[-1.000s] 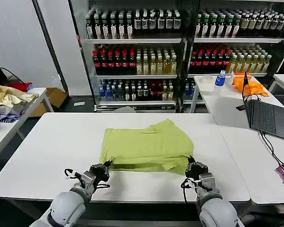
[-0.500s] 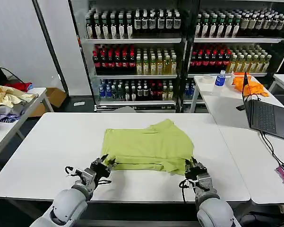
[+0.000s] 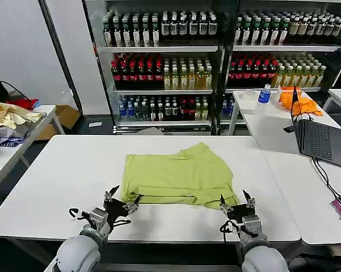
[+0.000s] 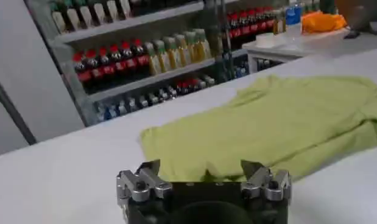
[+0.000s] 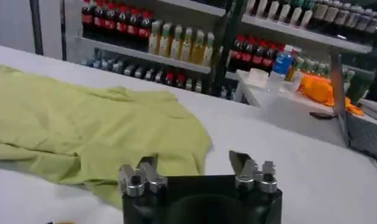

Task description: Fold and organize the clothes.

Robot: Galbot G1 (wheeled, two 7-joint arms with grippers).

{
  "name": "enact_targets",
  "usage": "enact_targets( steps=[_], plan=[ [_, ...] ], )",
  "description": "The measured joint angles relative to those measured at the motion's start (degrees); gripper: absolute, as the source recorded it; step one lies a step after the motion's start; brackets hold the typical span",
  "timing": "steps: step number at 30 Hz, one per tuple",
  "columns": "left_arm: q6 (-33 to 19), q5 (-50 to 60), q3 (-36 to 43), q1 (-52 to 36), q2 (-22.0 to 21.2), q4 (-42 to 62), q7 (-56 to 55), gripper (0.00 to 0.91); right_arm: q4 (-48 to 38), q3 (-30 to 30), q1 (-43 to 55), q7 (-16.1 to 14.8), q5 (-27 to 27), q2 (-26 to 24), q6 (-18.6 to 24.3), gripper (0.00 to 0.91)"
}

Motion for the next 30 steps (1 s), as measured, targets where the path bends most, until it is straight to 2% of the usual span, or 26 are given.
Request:
enact_targets(
  steps=[30],
  plan=[
    [2.6,-1.4,1.0,-11.5,1.3,11.6,-4.1,0.907,1.4,1.0,-2.9,0.3,-0.8,0.8,0.7,0.907]
  ],
)
